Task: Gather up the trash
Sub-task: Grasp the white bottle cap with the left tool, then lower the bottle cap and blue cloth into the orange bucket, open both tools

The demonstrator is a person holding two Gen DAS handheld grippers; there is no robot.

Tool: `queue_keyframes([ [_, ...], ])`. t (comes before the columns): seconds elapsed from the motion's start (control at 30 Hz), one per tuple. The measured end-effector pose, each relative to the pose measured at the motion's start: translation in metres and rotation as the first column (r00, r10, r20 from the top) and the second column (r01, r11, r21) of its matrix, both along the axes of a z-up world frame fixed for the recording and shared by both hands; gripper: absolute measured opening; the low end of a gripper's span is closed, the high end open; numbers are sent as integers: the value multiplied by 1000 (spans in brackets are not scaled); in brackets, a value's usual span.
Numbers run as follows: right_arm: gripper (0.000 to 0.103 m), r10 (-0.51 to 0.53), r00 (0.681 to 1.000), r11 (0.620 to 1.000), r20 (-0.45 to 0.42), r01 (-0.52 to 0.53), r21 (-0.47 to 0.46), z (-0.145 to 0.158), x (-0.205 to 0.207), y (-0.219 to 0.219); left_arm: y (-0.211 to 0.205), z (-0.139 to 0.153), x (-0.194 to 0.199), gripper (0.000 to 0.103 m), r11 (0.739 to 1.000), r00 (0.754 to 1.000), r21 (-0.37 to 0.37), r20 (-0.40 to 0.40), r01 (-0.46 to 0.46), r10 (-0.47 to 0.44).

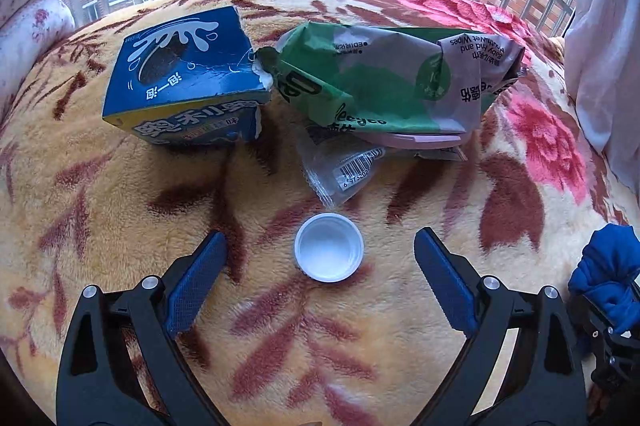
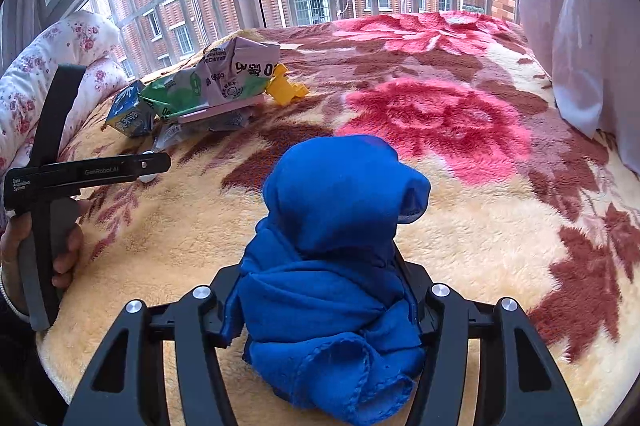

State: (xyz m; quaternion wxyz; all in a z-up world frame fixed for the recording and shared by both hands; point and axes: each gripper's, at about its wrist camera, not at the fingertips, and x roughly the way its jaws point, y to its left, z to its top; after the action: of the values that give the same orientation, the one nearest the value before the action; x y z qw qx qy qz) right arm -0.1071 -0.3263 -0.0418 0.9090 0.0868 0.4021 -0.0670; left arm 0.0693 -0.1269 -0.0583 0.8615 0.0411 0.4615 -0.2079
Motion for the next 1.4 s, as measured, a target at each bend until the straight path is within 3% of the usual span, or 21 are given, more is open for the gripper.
queue_keyframes([
  [0.07,59,-2,1000,1000,2,2,9,-1,0,-1,-1,-4,1,82,1000,1000,22,-6,-9,9],
  [0.17,59,-7,1000,1000,7,7,28,-2,-1,-3,0,-5,3,76,999,1000,30,-7,-19,20],
  [0.3,59,-8,1000,999,8,8,32,-3,-1,-4,6,-3,2,45,999,999,9,1,-39,39],
  [0.43,59,-9,1000,999,6,9,41,-4,-1,-6,8,-3,1,32,999,999,-4,-5,-38,38],
  [0.67,59,-9,1000,999,2,9,39,-5,0,-6,9,13,-17,31,1000,999,-9,54,9,-8],
  [0.9,59,-15,1000,999,-2,15,31,-6,1,-5,31,48,-79,31,996,977,-1,196,88,-86],
  [1.2,59,-24,1000,999,-3,24,-41,2,-5,7,58,54,-150,31,993,980,-13,168,114,-110],
  [1.4,59,24,1000,1000,7,-24,-14,18,-23,35,78,42,-180,31,997,989,-11,124,79,-77],
])
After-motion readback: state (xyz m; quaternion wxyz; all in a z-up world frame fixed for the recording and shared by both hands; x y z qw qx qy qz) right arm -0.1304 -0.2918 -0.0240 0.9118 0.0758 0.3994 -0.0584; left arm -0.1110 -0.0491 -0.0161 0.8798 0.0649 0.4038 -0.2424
